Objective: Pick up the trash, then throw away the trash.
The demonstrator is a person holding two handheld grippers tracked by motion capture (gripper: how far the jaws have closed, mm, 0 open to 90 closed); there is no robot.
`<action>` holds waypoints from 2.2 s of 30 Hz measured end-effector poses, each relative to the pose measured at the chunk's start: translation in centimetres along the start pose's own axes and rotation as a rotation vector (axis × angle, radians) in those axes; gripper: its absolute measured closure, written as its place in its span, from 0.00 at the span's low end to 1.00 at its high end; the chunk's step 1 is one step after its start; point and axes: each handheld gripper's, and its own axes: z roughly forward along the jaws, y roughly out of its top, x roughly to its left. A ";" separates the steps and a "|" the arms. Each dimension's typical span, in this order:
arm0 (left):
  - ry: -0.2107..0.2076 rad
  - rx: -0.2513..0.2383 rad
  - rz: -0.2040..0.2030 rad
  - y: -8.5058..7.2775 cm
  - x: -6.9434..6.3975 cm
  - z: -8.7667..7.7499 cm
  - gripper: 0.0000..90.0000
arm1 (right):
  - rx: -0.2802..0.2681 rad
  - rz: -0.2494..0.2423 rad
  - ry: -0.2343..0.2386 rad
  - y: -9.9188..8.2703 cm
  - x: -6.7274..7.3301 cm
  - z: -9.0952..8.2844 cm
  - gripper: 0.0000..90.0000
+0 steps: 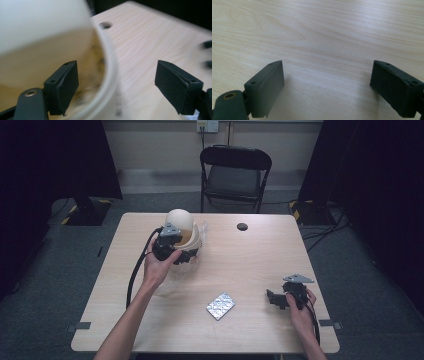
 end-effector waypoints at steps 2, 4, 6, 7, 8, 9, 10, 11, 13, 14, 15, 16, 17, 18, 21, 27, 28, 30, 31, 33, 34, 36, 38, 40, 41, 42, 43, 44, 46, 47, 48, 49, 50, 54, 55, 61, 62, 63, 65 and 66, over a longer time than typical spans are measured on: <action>0.048 0.009 0.041 -0.2 -0.8 -0.5 0.22 | 0.000 0.000 0.000 0.0 0.0 0.0 0.12; 0.084 0.009 0.083 -0.4 -1.6 -0.9 0.22 | 0.000 0.000 0.000 0.0 0.0 0.0 0.12; 0.087 -0.006 0.096 -0.5 -2.2 -1.4 0.22 | 0.000 0.000 0.000 0.0 0.0 0.0 0.12; 0.086 -0.014 0.091 -0.6 -2.4 -1.6 0.22 | 0.000 0.000 0.000 0.0 0.0 0.0 0.12; 0.086 -0.018 0.094 -0.7 -2.6 -1.8 0.22 | 0.000 0.000 0.000 0.0 0.0 0.0 0.12; 0.087 -0.018 0.098 -0.8 -2.8 -2.0 0.22 | 0.000 0.000 0.000 0.0 0.0 0.0 0.12; 0.088 -0.014 0.102 -0.9 -3.1 -2.2 0.22 | 0.000 0.000 0.000 0.0 0.0 0.0 0.12; 0.082 -0.017 0.102 -1.1 -3.3 -2.4 0.22 | 0.000 0.000 0.000 0.0 0.0 0.0 0.12; 0.066 -0.030 0.082 -1.5 -3.6 -2.7 0.22 | 0.000 0.000 0.000 0.0 0.0 0.0 0.12; 0.065 -0.031 0.072 -1.8 -3.8 -2.8 0.22 | 0.000 0.001 0.000 0.0 0.0 0.0 0.12; 0.073 -0.030 0.069 -2.0 -4.0 -2.9 0.22 | 0.000 0.000 0.000 0.0 0.0 0.0 0.12; 0.069 -0.027 0.070 -2.3 -4.2 -3.0 0.22 | 0.000 0.000 0.000 0.0 0.0 0.0 0.12; 0.061 -0.019 0.066 -2.6 -4.4 -3.0 0.22 | 0.000 0.000 0.000 0.0 0.0 0.0 0.12; 0.052 -0.021 0.058 -2.8 -4.5 -3.0 0.23 | 0.000 0.000 0.000 0.0 0.0 0.0 0.12; 0.031 -0.010 0.066 -3.5 -5.2 -2.9 0.23 | 0.000 0.000 0.000 0.0 0.0 0.0 0.12; -0.034 0.007 0.055 -5.1 -6.9 -1.9 0.21 | 0.000 0.000 0.000 0.0 0.0 0.0 0.12; -0.033 0.021 0.071 -5.3 -7.3 -1.6 0.21 | 0.000 0.000 0.000 0.0 0.0 0.0 0.12; -0.034 0.036 0.094 -5.9 -8.1 -1.1 0.21 | 0.001 0.001 0.000 0.0 0.0 0.0 0.12; -0.044 0.050 0.102 -6.2 -8.5 -0.8 0.21 | 0.000 0.000 0.000 0.0 0.0 0.0 0.12; -0.043 0.054 0.104 -6.8 -9.2 -0.3 0.21 | 0.000 0.000 0.000 0.0 0.0 0.0 0.12; -0.034 0.072 0.124 -7.1 -9.6 0.1 0.21 | 0.000 0.000 0.000 0.0 0.0 0.0 0.12; -0.044 0.112 0.146 -7.5 -10.4 0.8 0.22 | 0.000 0.000 0.000 0.0 0.0 0.0 0.12; -0.058 0.111 0.148 -8.0 -11.0 1.3 0.23 | 0.000 0.000 0.000 0.0 0.0 0.0 0.12; -0.077 0.139 0.163 -8.3 -11.6 1.8 0.23 | 0.000 0.000 0.000 0.0 0.0 0.0 0.12; -0.091 0.141 0.157 -8.6 -11.8 2.0 0.23 | 0.000 0.000 0.000 0.0 0.0 0.0 0.12; -0.105 0.145 0.146 -8.8 -11.9 2.2 0.23 | 0.000 0.000 0.000 0.0 0.0 0.0 0.12; -0.111 0.150 0.137 -9.1 -12.0 2.3 0.23 | 0.000 0.000 0.000 0.0 0.0 0.0 0.12; -0.115 0.157 0.130 -9.4 -12.0 2.5 0.23 | 0.000 -0.001 0.000 0.0 0.0 0.0 0.12; -0.112 0.177 0.134 -10.0 -12.2 2.8 0.23 | 0.000 0.000 0.000 0.0 0.0 0.0 0.12; -0.111 0.183 0.131 -10.2 -12.1 2.9 0.23 | 0.000 0.000 0.000 0.0 0.0 0.0 0.12; -0.114 0.190 0.125 -10.4 -12.1 2.9 0.23 | 0.000 0.000 0.000 0.0 0.0 0.0 0.12; -0.116 0.189 0.111 -10.6 -12.1 3.0 0.23 | 0.000 0.000 0.000 0.0 0.0 0.0 0.12; -0.122 0.190 0.116 -10.7 -12.1 3.0 0.23 | 0.000 0.000 0.000 0.0 0.0 0.0 0.12; -0.126 0.209 0.124 -11.3 -12.8 3.6 0.22 | 0.000 0.000 0.000 0.0 0.0 0.0 0.12; -0.122 0.217 0.133 -11.4 -13.0 3.7 0.22 | 0.000 0.000 0.000 0.0 0.0 0.0 0.12; -0.118 0.214 0.126 -11.8 -13.1 4.2 0.21 | 0.000 0.000 0.001 0.0 0.0 0.0 0.12; -0.117 0.223 0.131 -11.8 -13.0 4.3 0.21 | 0.000 0.000 0.000 0.0 0.0 0.0 0.12; -0.113 0.230 0.127 -11.8 -12.9 4.4 0.21 | 0.000 0.000 0.000 0.0 0.0 0.0 0.12; -0.114 0.223 0.120 -12.0 -13.1 4.5 0.21 | 0.000 0.000 0.000 0.0 0.0 0.0 0.12; -0.107 0.220 0.121 -12.0 -13.2 4.6 0.21 | 0.000 0.000 0.000 0.0 0.0 0.0 0.12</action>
